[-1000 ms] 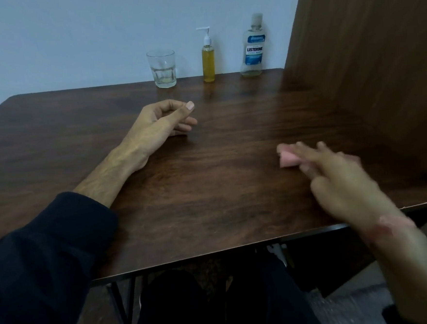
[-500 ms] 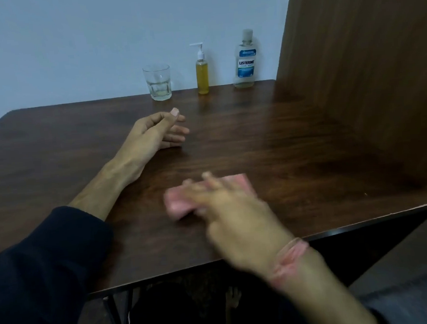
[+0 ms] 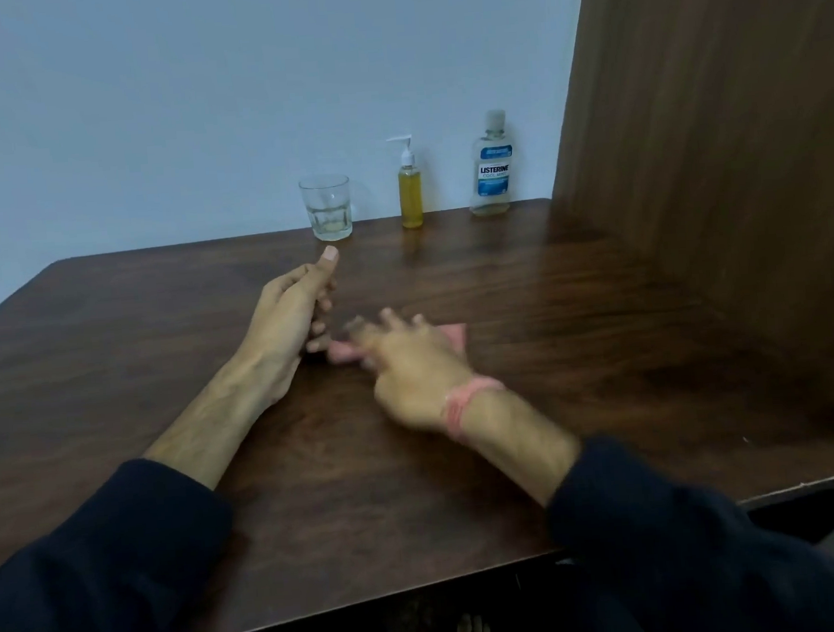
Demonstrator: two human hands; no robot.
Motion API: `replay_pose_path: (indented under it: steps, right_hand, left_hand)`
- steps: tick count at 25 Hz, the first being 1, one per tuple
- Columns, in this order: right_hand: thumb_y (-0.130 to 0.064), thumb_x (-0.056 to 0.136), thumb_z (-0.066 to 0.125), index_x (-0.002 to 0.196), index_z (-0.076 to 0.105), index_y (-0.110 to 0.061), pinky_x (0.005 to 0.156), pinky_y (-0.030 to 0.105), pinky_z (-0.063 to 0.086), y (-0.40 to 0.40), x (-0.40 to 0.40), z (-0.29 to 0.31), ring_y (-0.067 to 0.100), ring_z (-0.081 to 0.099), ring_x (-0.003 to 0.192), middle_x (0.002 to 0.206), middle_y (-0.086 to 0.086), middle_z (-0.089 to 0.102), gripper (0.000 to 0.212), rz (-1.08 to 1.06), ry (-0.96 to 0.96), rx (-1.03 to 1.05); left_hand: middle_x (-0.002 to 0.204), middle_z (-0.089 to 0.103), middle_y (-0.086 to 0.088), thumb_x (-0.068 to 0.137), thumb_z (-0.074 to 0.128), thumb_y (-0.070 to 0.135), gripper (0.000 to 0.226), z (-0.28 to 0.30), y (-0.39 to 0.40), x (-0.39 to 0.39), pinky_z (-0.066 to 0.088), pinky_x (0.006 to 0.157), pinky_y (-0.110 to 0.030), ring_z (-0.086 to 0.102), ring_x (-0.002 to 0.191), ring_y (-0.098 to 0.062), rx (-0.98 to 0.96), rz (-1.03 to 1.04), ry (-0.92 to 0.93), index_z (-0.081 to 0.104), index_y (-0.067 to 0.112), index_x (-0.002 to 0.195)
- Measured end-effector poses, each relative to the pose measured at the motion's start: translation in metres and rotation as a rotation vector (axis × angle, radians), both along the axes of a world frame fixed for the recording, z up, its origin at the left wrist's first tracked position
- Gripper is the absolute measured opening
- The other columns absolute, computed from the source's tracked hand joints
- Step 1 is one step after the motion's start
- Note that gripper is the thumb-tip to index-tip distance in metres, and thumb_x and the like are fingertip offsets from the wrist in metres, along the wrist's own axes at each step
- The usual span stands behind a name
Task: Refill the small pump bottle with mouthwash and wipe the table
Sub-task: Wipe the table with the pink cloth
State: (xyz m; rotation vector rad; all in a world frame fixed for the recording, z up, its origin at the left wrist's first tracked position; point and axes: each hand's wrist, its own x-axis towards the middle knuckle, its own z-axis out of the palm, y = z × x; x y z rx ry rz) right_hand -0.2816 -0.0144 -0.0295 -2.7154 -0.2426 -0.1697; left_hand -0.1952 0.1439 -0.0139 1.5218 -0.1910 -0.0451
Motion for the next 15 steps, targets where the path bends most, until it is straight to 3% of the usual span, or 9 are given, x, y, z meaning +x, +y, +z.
replay_pose_path:
  steps: [2,4,7,10,13,15]
  right_hand:
    - [-0.008,0.102,0.048,0.167,0.032,-0.033,0.130,0.037,0.001,0.012,-0.037,-0.011,0.018,0.014,0.165,0.176,-0.011,0.027,0.072,0.283,-0.073,-0.042]
    - [-0.009,0.105,0.046,0.166,0.031,-0.037,0.129,0.030,0.001,-0.026,-0.058,-0.019,0.008,0.013,0.164,0.173,-0.023,0.024,0.069,0.392,-0.061,-0.021]
    - [-0.011,0.113,0.042,0.166,0.031,-0.045,0.128,0.029,-0.005,-0.106,-0.022,-0.012,0.009,0.002,0.164,0.169,-0.029,0.015,0.065,0.097,0.076,0.033]
    - [-0.024,0.116,0.037,0.166,0.032,-0.045,0.132,0.058,-0.004,-0.142,0.052,0.015,0.027,0.006,0.167,0.179,-0.009,0.014,0.054,-0.278,0.202,0.088]
    - [-0.022,0.115,0.035,0.164,0.037,-0.042,0.131,0.061,0.001,-0.101,0.105,0.025,0.031,0.009,0.166,0.180,0.001,0.016,0.053,-0.376,0.178,0.084]
    - [-0.023,0.112,0.038,0.156,0.045,-0.051,0.128,0.061,0.009,-0.049,0.123,0.028,0.035,0.013,0.165,0.178,0.001,0.022,0.053,-0.291,0.145,0.062]
  left_hand:
    - [0.060,0.035,0.011,0.108,0.073,0.056,0.048,0.002,0.003,0.001,0.021,0.033,-0.018,0.026,0.039,-0.004,-0.123,0.019,0.061,0.052,0.026,0.078]
    - [0.058,0.032,0.012,0.108,0.072,0.056,0.046,0.004,0.004,0.000,0.020,0.031,-0.019,0.024,0.037,-0.004,-0.197,0.002,0.109,0.053,0.027,0.078]
    - [0.059,0.032,0.011,0.108,0.072,0.055,0.045,0.005,0.003,0.001,0.020,0.031,-0.019,0.024,0.037,-0.004,-0.195,-0.012,0.120,0.053,0.027,0.079]
    - [0.059,0.031,0.010,0.110,0.070,0.054,0.045,0.006,0.000,0.000,0.019,0.031,-0.018,0.023,0.036,-0.004,-0.190,0.015,0.114,0.052,0.026,0.081]
    - [0.059,0.032,0.009,0.111,0.068,0.055,0.046,0.007,-0.002,0.000,0.018,0.032,-0.016,0.023,0.035,-0.004,-0.226,0.005,0.114,0.052,0.026,0.080]
    - [0.059,0.032,0.009,0.111,0.066,0.056,0.047,0.008,-0.002,-0.002,0.016,0.033,-0.015,0.023,0.034,-0.004,-0.242,0.003,0.112,0.053,0.027,0.077]
